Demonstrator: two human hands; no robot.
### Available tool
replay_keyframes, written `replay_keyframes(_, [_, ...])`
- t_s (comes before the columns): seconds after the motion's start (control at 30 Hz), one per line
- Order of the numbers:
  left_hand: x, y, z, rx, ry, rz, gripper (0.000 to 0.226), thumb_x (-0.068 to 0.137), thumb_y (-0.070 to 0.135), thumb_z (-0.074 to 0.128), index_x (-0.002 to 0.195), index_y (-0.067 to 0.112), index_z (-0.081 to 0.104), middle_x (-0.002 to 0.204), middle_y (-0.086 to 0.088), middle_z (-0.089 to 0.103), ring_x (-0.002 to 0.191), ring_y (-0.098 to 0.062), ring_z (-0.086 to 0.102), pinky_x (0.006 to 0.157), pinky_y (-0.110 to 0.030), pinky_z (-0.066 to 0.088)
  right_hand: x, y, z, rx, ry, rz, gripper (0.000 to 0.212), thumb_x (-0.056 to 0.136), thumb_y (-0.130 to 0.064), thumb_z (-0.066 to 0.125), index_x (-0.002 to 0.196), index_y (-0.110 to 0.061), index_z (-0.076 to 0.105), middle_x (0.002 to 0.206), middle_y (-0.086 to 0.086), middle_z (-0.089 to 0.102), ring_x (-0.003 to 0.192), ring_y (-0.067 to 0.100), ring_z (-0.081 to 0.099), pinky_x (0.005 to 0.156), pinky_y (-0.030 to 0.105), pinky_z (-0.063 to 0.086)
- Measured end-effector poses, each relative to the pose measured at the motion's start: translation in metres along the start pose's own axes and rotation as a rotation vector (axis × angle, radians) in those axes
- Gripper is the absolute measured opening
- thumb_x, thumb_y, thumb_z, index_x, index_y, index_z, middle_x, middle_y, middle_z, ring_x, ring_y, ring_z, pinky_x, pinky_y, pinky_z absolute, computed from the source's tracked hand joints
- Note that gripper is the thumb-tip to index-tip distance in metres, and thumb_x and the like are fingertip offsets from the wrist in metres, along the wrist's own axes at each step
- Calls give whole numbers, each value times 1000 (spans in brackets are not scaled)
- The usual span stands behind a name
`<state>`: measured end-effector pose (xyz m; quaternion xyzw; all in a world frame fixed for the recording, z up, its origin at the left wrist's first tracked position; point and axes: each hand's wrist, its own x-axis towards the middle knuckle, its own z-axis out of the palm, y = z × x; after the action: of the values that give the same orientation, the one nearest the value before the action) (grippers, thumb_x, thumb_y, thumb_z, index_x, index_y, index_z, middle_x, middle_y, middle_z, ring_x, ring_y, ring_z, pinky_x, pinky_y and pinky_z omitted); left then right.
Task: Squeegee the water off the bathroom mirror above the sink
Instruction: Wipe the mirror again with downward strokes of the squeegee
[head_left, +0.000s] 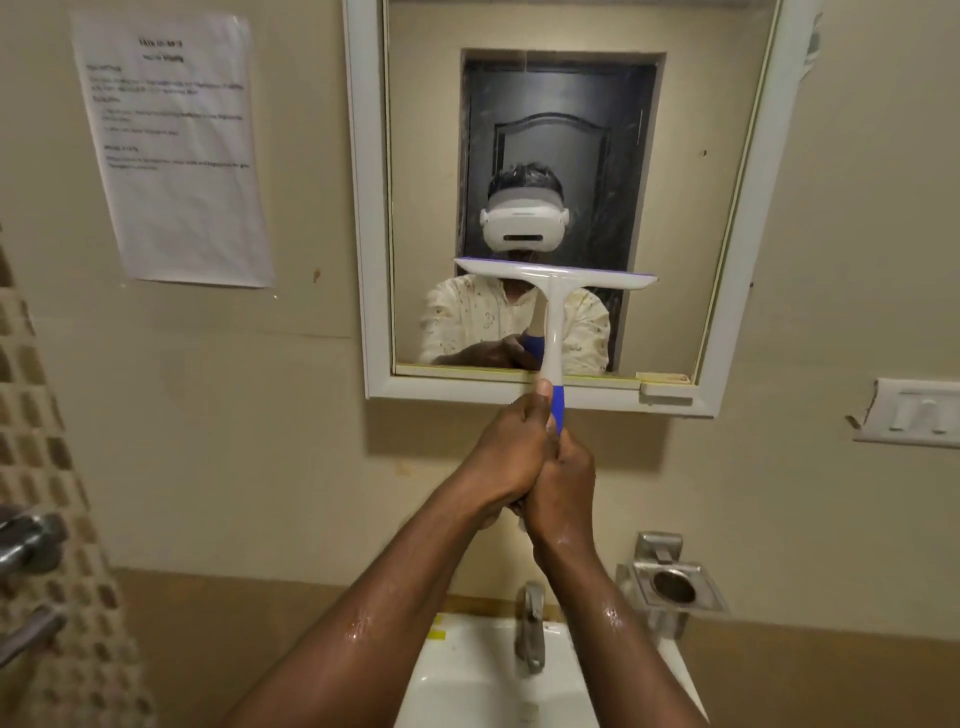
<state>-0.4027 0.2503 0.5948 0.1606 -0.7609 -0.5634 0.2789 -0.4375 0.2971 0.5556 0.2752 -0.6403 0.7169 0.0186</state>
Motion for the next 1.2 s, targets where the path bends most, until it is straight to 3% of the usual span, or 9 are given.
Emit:
replay_keyframes(0.13, [-9,-22,6,13,-12,-39,53,94,61,23,93,23,60,80,0,62,75,-14,60,71,-32,49,-17,19,-4,-12,7,36,34,100,-31,41,73,-17,57,63,4,59,59,20,57,57,42,49])
replay_keyframes(0.37, [-25,-60,17,32,-40,-66,54,95,60,23,80,21,56,71,1,56,67,-15,53,73,-35,45,-42,49,-11,-48,5,87,31,100,-28,42,73,-21,56,61,-2,59,55,9,55,55,27,44])
replay_keyframes(0.47, [-30,-70,19,35,-46,-68,54,93,63,22,78,22,54,73,0,57,70,-17,53,76,-38,46,-48,57,-13,-80,4,78,31,100,-28,41,76,-18,57,62,-2,60,53,2,54,54,22,42])
replay_keyframes(0.57, [-35,-79,22,7,-53,-91,56,92,64,23,81,21,56,77,-2,59,73,-18,55,80,-42,48,-54,63,-15,-82,-5,97,30,100,-25,41,82,-11,60,67,3,62,59,12,58,58,28,45])
replay_keyframes(0.73, [-40,-85,27,-16,-51,-132,54,93,63,24,82,22,58,76,0,59,72,-15,54,78,-36,47,-59,71,-18,-103,-8,106,30,100,-26,42,85,-9,61,66,1,61,58,10,56,56,21,42])
replay_keyframes(0.93, [-44,-80,26,-7,-53,-140,59,94,62,24,92,15,60,82,-3,61,77,-17,56,86,-43,50,-61,71,-19,-99,-9,112,32,100,-29,41,86,-10,62,68,4,64,62,15,60,58,29,47])
replay_keyframes(1.0, [-46,-78,25,9,-42,-122,58,95,60,25,93,14,60,82,-3,61,77,-17,55,89,-45,49,-61,70,-20,-95,-18,112,32,100,-30,41,82,-13,61,67,5,65,62,17,61,60,35,51])
replay_keyframes(1.1, [-44,-70,23,6,-10,-79,51,96,57,26,84,19,58,79,-1,60,76,-19,55,91,-47,48,-54,62,-19,-96,2,69,34,99,-31,42,71,-21,59,59,-1,64,54,5,57,55,27,45])
replay_keyframes(1.2, [-31,-34,10,-53,60,-23,48,96,55,27,83,24,61,81,1,63,78,-17,59,92,-48,48,-28,28,-10,-95,8,-36,36,98,-30,43,66,-23,57,56,-3,63,52,6,55,51,27,41])
